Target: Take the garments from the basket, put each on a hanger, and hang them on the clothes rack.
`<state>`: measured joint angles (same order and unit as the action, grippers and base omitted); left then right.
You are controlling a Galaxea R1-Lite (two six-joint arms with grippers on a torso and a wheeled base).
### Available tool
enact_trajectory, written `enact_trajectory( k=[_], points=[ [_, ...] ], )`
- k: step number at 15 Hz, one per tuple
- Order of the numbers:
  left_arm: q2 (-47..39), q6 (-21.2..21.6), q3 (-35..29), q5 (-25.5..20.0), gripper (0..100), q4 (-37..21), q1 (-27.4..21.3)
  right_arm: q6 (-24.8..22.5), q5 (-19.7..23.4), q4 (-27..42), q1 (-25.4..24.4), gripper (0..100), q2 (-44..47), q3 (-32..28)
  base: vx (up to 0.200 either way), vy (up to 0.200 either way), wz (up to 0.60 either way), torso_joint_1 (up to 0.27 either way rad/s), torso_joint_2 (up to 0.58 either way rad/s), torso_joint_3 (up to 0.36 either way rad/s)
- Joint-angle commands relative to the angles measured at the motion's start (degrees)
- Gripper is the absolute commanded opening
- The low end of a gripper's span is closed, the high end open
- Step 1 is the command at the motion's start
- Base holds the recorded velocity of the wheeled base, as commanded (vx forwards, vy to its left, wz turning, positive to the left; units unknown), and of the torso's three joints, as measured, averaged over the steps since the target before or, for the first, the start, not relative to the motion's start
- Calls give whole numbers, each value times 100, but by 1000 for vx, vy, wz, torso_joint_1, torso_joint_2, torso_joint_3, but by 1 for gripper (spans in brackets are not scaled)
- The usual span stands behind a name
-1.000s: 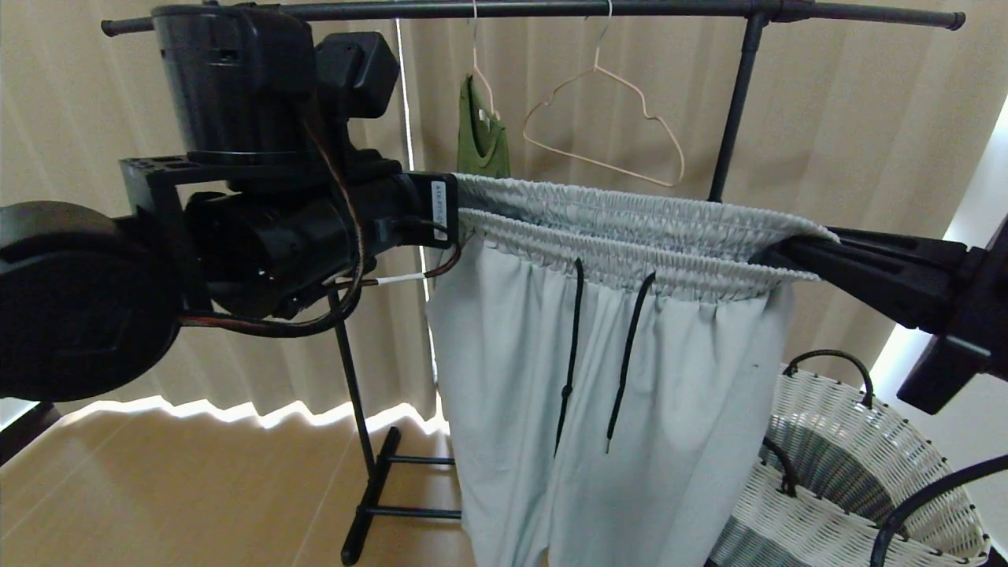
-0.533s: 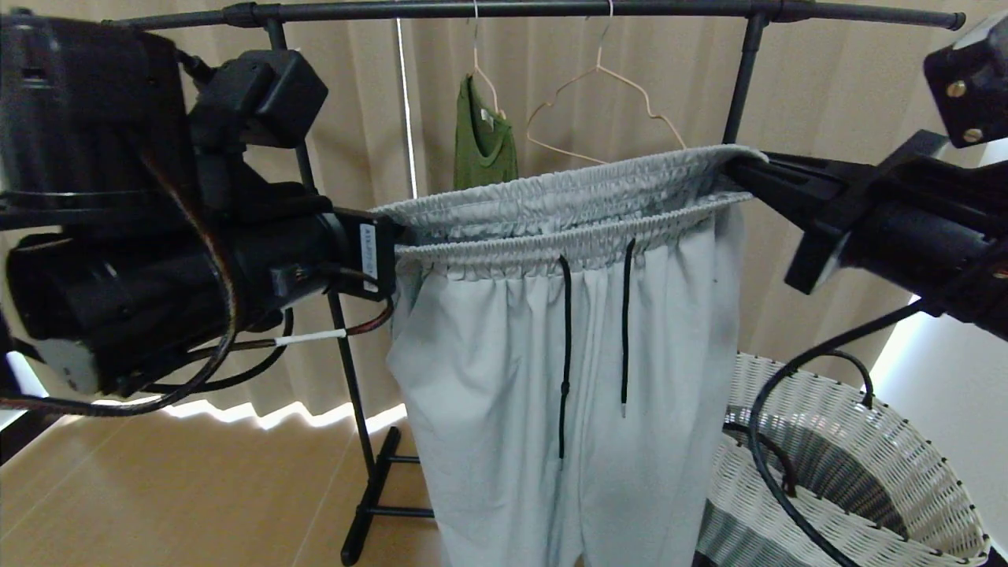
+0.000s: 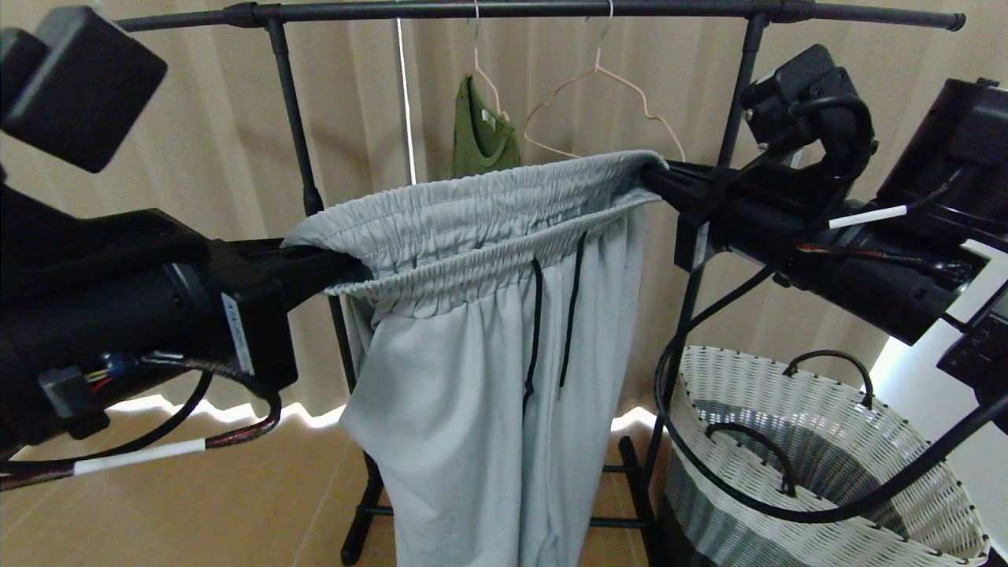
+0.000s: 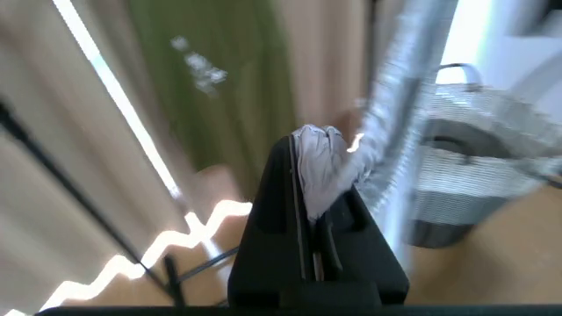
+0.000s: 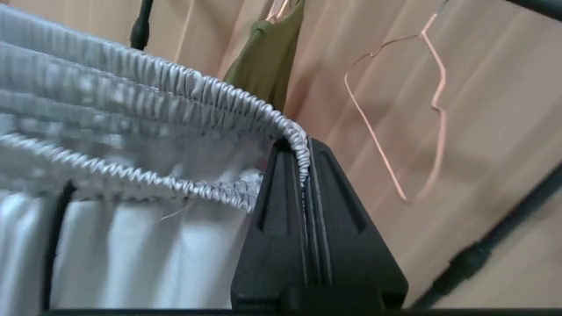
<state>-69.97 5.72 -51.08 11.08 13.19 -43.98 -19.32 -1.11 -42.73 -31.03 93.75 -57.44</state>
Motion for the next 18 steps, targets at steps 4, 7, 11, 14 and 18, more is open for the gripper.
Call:
enact_trajectory(
  k=[4,7,11,14,18],
  points=[
    [283,8,142,-1,0,8,-409,-10,-12,1,0,0,214,-83,0,0,0,0,0,0],
    [274,0,133,-1,0,17,-409,-10,-21,1,0,0,197,-57,0,0,0,0,0,0],
    [221,0,1,17,0,34,-295,-28,-82,10,0,0,100,-48,0,0,0,0,0,0],
    [-7,-36,-245,43,0,52,65,-37,-82,72,0,0,-322,58,0,0,0,0,0,0],
    [-508,-97,-570,52,0,78,470,-37,-91,107,0,0,-840,392,0,0,0,0,0,0]
  ],
)
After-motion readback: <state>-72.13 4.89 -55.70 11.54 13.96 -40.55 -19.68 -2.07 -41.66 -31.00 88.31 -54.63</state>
